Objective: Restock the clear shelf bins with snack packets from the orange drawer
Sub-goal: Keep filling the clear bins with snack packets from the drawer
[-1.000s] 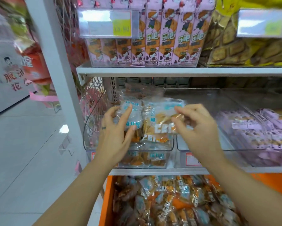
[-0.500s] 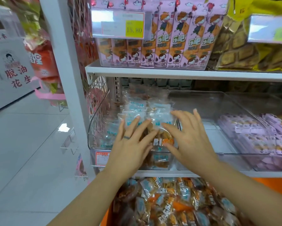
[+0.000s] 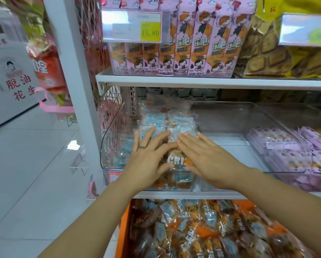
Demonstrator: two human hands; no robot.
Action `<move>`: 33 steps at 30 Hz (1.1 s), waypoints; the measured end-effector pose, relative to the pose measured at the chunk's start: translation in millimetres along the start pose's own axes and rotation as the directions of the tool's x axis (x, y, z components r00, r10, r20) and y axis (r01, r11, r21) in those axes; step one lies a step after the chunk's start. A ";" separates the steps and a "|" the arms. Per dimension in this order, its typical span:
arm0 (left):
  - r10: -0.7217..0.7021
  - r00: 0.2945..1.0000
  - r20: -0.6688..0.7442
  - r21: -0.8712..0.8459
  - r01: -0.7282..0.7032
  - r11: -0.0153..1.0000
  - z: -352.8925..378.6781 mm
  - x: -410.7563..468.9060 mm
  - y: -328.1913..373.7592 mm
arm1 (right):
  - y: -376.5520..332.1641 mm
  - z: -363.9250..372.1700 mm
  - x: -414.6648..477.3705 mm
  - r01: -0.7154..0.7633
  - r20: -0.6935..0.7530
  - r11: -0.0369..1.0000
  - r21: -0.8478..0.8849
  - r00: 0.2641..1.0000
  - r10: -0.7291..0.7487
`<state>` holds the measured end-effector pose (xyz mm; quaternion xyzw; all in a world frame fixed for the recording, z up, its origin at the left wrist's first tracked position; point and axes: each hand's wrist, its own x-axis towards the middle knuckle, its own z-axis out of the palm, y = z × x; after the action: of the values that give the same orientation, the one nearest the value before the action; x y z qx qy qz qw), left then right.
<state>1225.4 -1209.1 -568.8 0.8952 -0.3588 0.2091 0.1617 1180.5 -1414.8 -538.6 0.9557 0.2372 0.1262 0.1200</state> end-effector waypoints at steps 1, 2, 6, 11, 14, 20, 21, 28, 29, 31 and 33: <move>0.012 1.000 0.003 0.002 -0.012 1.000 -0.9 -2.3 0.7 | -0.3 3.2 -2.6 -0.010 -0.019 1.000 -0.014 1.000 0.010; 0.020 1.000 0.001 0.005 -0.020 1.000 -2.0 -4.7 2.1 | -1.0 5.6 -5.1 -0.010 -0.027 1.000 -0.016 1.000 0.009; 0.011 0.999 -0.040 -0.037 -0.012 0.999 -8.4 -17.1 5.8 | -10.2 3.1 -8.6 -0.030 -0.098 0.999 -0.017 0.995 0.029; 0.075 0.966 -0.247 -0.090 -0.100 0.991 -16.0 -30.6 23.9 | -24.1 -11.9 -34.1 0.051 -0.316 0.991 0.121 0.949 -0.010; 0.162 0.945 -0.286 -0.084 -0.193 0.978 3.7 -52.4 48.1 | -34.2 3.1 -72.5 0.113 -0.345 0.944 0.311 0.939 0.001; -0.017 0.964 0.264 -0.283 0.094 0.955 84.4 -90.4 85.3 | -23.8 91.3 -134.4 -0.290 0.329 0.866 0.408 0.931 0.158; -0.092 0.928 0.361 -0.286 0.205 0.936 101.7 -93.8 88.1 | -17.0 110.6 -142.1 -0.392 0.467 0.837 0.383 0.864 0.191; -0.211 0.473 0.855 -0.189 0.664 0.723 206.8 -95.1 104.2 | 31.1 211.4 -195.2 -0.653 0.849 0.707 0.272 0.508 0.142; -0.185 0.394 0.900 -0.154 0.688 0.709 218.1 -91.8 106.2 | 38.3 216.5 -199.6 -0.646 0.868 0.714 0.272 0.485 0.108; -0.127 0.273 0.954 -0.109 0.705 0.701 238.7 -86.0 107.9 | 50.9 224.5 -206.1 -0.612 0.898 0.746 0.263 0.438 0.043; -0.097 0.184 0.978 -0.059 0.694 0.717 255.3 -84.9 110.7 | 58.2 233.4 -211.5 -0.593 0.915 0.764 0.256 0.403 0.006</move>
<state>1157.1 -1348.9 -814.6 0.8255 -0.1631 -0.5026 0.1984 1093.7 -1606.7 -779.9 0.8963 -0.0206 -0.4353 -0.0817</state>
